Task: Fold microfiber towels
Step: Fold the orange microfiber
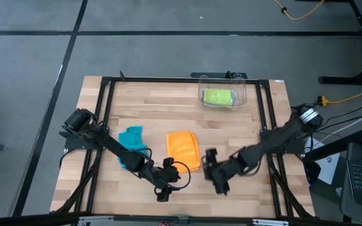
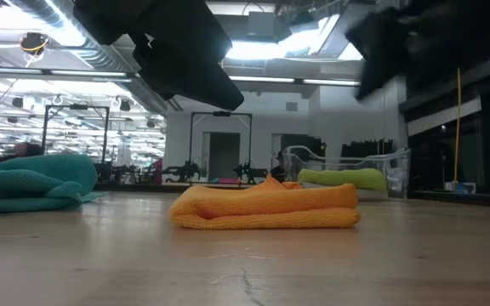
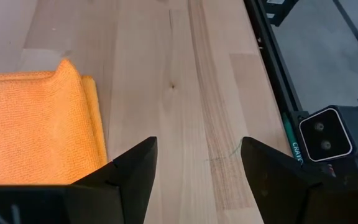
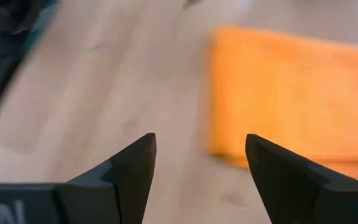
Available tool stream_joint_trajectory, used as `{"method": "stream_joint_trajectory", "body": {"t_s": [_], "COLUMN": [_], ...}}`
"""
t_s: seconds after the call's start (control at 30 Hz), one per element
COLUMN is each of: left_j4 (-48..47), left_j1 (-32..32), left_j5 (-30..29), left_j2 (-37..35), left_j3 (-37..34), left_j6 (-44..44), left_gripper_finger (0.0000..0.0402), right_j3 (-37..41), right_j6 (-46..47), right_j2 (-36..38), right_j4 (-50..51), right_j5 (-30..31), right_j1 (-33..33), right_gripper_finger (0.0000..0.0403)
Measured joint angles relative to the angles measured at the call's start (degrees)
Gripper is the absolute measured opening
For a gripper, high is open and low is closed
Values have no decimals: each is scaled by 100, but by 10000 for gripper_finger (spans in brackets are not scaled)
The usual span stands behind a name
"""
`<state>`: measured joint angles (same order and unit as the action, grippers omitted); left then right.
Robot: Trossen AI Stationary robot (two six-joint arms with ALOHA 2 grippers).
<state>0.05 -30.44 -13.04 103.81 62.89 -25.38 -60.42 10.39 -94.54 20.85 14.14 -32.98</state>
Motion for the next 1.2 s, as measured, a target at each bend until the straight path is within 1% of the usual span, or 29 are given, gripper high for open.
{"method": "stream_joint_trajectory", "body": {"t_s": [0.1, 0.17, 0.23, 0.3, 0.4, 0.47, 0.53, 0.77, 0.83, 0.97, 1.2], "left_j4": [0, -4, -13, -2, 67, 70, 81, 87, 87, 81, 25], "left_j1": [0, 5, 7, 6, 25, 93, 190, 383, 385, 385, 314], "left_j5": [0, 0, 0, 0, -142, -312, -377, -389, -389, -391, -387], "left_j2": [0, 0, 0, 0, 0, 0, 0, 0, 0, 0, 0], "left_j3": [0, 0, 0, 0, 1, 2, 2, 2, 2, 2, 2], "left_j6": [0, 0, -52, -131, 153, 465, 588, 456, 509, 634, 631], "left_gripper_finger": [228, 228, 228, 228, 228, 228, 228, 228, 228, 228, 228], "right_j3": [0, 0, 0, 0, 0, 0, 0, 0, 0, 2, 2], "right_j6": [-363, -657, -924, -1135, -1192, -1084, -932, -60, 43, 610, 906], "right_j2": [484, 755, 969, 1156, 1323, 1337, 1334, 1289, 1289, 1289, 1289], "right_j4": [283, 390, 488, 654, 790, 788, 780, 633, 583, 482, 88], "right_j5": [428, 411, 241, -136, -677, -801, -819, -822, -822, -823, -755], "right_j1": [208, 316, 442, 609, 823, 889, 922, 936, 936, 936, 934], "right_gripper_finger": [250, 250, 250, 250, 250, 250, 250, 250, 250, 250, 250]}}
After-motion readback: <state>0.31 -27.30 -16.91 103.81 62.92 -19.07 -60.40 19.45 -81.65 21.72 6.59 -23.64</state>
